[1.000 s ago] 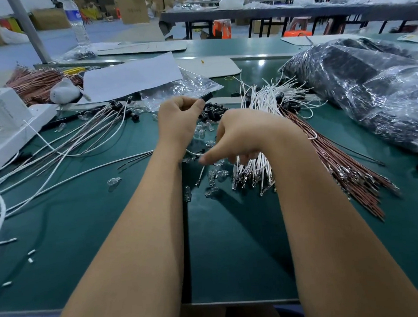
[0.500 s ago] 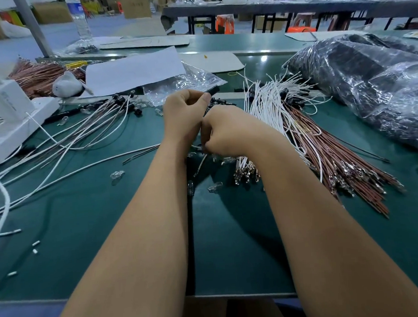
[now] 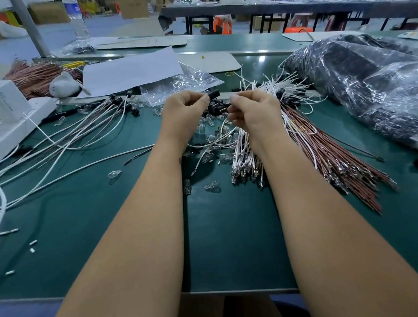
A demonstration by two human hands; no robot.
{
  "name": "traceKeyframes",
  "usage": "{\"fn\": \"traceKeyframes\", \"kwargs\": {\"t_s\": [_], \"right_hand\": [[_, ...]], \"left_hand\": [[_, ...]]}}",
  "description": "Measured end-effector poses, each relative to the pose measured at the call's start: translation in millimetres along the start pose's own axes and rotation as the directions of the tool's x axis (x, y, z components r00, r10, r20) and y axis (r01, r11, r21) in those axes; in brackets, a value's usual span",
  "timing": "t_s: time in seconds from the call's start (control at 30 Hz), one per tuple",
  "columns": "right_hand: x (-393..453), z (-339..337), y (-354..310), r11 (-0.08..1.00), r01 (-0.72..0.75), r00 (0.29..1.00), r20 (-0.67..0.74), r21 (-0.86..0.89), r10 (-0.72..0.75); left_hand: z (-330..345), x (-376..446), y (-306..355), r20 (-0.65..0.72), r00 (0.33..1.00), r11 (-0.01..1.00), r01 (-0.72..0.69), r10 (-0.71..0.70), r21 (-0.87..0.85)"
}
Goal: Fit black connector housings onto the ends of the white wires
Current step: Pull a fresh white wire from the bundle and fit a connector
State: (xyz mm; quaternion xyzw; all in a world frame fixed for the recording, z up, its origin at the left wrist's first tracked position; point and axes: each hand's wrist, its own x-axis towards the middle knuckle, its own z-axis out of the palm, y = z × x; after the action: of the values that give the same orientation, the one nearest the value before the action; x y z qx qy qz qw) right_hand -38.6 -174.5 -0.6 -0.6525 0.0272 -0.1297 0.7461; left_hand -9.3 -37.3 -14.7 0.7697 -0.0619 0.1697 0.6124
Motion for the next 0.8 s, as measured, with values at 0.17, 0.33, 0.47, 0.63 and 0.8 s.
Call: {"fn": "traceKeyframes", "kwargs": {"t_s": [0.17, 0.33, 0.47, 0.63, 0.8], "right_hand": [[0.2, -2.3, -2.2, 0.98, -0.055, 0.998, 0.012, 0.189, 0.054], [0.4, -1.9, -1.0, 0.989, -0.042, 0.999, 0.007, 0.142, 0.042], [2.1, -2.0, -0.1, 0.991, -0.042, 0.999, 0.013, 0.127, 0.041], [3.3, -2.7, 1.3, 0.993, -0.041, 0.999, 0.004, 0.11, 0.041], [5.0, -3.7, 4.4, 0.997, -0.028, 1.0, 0.0, 0.071, 0.028]], "left_hand": [[0.0, -0.3, 1.2, 0.068, 0.998, 1.0, -0.016, 0.014, 0.015], [1.5, -2.9, 3.0, 0.108, 0.994, 1.0, -0.021, 0.018, 0.023], [1.5, -3.5, 4.1, 0.117, 0.993, 1.0, -0.021, 0.019, 0.018], [0.9, -4.0, 4.9, 0.133, 0.991, 1.0, -0.03, 0.03, -0.003], [0.8, -7.0, 3.7, 0.142, 0.987, 0.997, -0.072, 0.075, -0.029]]}}
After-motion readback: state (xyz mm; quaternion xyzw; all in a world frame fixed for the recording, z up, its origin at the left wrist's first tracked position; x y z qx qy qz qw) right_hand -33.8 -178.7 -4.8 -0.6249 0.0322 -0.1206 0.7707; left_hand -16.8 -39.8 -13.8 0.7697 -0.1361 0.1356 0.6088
